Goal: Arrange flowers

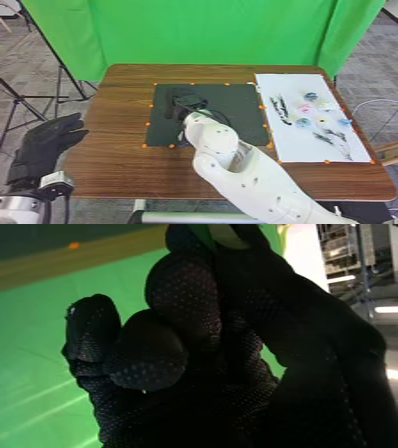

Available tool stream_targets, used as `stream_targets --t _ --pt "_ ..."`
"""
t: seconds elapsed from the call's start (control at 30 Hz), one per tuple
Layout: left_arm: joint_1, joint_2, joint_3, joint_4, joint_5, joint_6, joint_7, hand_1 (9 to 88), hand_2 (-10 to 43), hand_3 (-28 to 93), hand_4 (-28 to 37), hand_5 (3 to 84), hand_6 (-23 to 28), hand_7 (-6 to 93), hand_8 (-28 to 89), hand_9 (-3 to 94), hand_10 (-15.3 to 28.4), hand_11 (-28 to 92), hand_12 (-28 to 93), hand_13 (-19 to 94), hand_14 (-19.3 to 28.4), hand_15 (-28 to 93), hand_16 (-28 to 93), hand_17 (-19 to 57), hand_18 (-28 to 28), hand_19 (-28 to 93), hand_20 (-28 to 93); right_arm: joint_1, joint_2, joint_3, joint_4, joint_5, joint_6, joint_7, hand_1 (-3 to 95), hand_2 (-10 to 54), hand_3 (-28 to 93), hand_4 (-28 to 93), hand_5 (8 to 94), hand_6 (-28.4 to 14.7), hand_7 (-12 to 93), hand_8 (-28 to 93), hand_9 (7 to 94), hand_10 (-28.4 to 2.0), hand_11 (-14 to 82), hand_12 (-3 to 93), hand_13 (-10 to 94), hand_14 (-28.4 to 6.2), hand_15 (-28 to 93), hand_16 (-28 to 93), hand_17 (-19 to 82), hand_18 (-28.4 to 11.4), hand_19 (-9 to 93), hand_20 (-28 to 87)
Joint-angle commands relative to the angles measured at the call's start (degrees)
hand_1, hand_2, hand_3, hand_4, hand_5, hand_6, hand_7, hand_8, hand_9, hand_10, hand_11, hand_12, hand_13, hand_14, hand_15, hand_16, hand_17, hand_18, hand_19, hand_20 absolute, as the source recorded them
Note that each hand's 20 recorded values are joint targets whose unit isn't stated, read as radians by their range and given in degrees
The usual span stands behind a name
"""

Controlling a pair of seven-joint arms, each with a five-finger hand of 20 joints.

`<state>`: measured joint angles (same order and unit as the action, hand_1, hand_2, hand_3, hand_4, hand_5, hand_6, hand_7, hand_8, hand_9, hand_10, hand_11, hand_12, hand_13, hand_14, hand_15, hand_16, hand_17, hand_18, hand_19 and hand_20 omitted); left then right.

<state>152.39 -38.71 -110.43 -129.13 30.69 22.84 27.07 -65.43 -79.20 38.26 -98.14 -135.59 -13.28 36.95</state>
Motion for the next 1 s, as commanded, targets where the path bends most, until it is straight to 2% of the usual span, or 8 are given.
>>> stream_targets --t 0.03,0.13,0.27,0.37,0.47,0.8,0.83,1.0 --pt "-11.9 -0.53 7.54 2.33 3.01 -3.03 -4.58 26.7 3.0 82 -21.3 42.3 11.8 19.7 -11 35.2 20.3 35 9 25 26.8 65 -14 -9.1 22.8 60 16 -2.8 -5.6 1.1 4.6 -0.7 -1.9 3.1 51.8 -9.5 77 -25 84.5 -3.9 32 24 83.7 -14.2 52.6 33.2 80 -9.5 79 28 43 -25.6 93 25" --pt "-13.2 -0.92 8.04 2.5 3.76 -3.83 -5.06 26.7 3.0 82 -21.3 42.3 11.8 19.7 -11 35.2 20.3 35 10 25 26.7 65 -14 -9.1 22.8 60 16 -3.7 -5.7 1.4 5.4 -1.4 -1.9 4.2 51.8 -9.5 77 -25 84.4 -3.8 32 24 83.7 -14.2 52.8 32.8 80 -9.5 79 28 43 -25.6 93 25" --pt "-13.5 -1.11 7.97 2.46 3.91 -3.98 -4.72 26.7 3.0 82 -21.2 42.3 11.8 19.7 -11 35.2 20.4 35 9 25 26.7 65 -14 -9.1 22.7 60 16 -4.9 -5.7 1.8 5.8 -2.0 -2.2 4.8 51.7 -9.5 77 -25 84.4 -3.7 32 23 83.7 -14.1 52.9 32.4 80 -9.6 79 28 43 -25.7 93 25" --pt "-14.3 -1.59 8.15 2.61 4.5 -4.8 -5.46 26.8 3.0 82 -21.2 42.3 11.8 19.7 -11 35.2 20.3 35 9 25 26.7 65 -14 -9.1 22.7 60 16 -5.3 -6.2 2.4 6.6 -2.5 -2.4 5.5 51.6 -9.5 77 -25 84.5 -3.5 32 22 83.9 -14.0 52.9 31.9 80 -9.6 79 28 43 -25.6 93 25" --pt "-14.5 -1.51 8.07 2.77 4.63 -5.17 -5.16 26.8 3.0 82 -21.1 42.3 11.8 19.7 -11 35.2 20.3 35 9 25 26.8 65 -14 -9.1 22.8 60 16 -5.5 -6.3 2.5 6.8 -3.2 -2.5 5.5 51.1 -9.5 76 -24 84.9 -2.5 32 21 84.2 -13.9 52.9 30.8 80 -9.5 78 28 43 -25.6 93 25" --pt "-15.5 -1.2 8.5 3.23 4.62 -5.31 -5.51 26.9 2.9 82 -21.1 42.3 11.7 19.6 -11 35.3 20.3 35 9 25 26.7 65 -14 -9.1 22.8 60 16 -4.7 -6.3 1.7 7.1 -3.1 -1.8 6.3 48.6 -9.5 72 -25 84.6 -1.9 34 19 84.4 -13.4 53.0 28.7 80 -9.3 78 27 43 -25.4 93 24" --pt "-15.8 -1.6 8.42 3.16 5.02 -5.45 -6.31 26.9 2.9 82 -21.1 42.3 11.7 19.6 -11 35.3 20.3 35 9 25 26.7 65 -14 -9.1 22.8 60 16 -4.8 -6.4 1.7 7.1 -3.0 -1.8 6.4 48.2 -9.5 72 -25 84.4 -1.9 34 19 84.4 -13.4 53.0 28.6 80 -9.3 77 27 43 -25.4 93 24" --pt "-15.7 -1.5 8.37 3.08 5.09 -5.57 -6.3 26.9 2.9 82 -21.1 42.3 11.7 19.6 -11 35.3 20.3 35 10 25 26.7 65 -14 -9.1 22.8 60 16 -4.5 -6.3 1.3 7.1 -3.7 -1.7 5.8 45.4 -9.5 72 -25 84.0 -2.0 34 18 84.1 -13.4 52.7 28.5 80 -9.4 77 27 43 -25.5 93 23"
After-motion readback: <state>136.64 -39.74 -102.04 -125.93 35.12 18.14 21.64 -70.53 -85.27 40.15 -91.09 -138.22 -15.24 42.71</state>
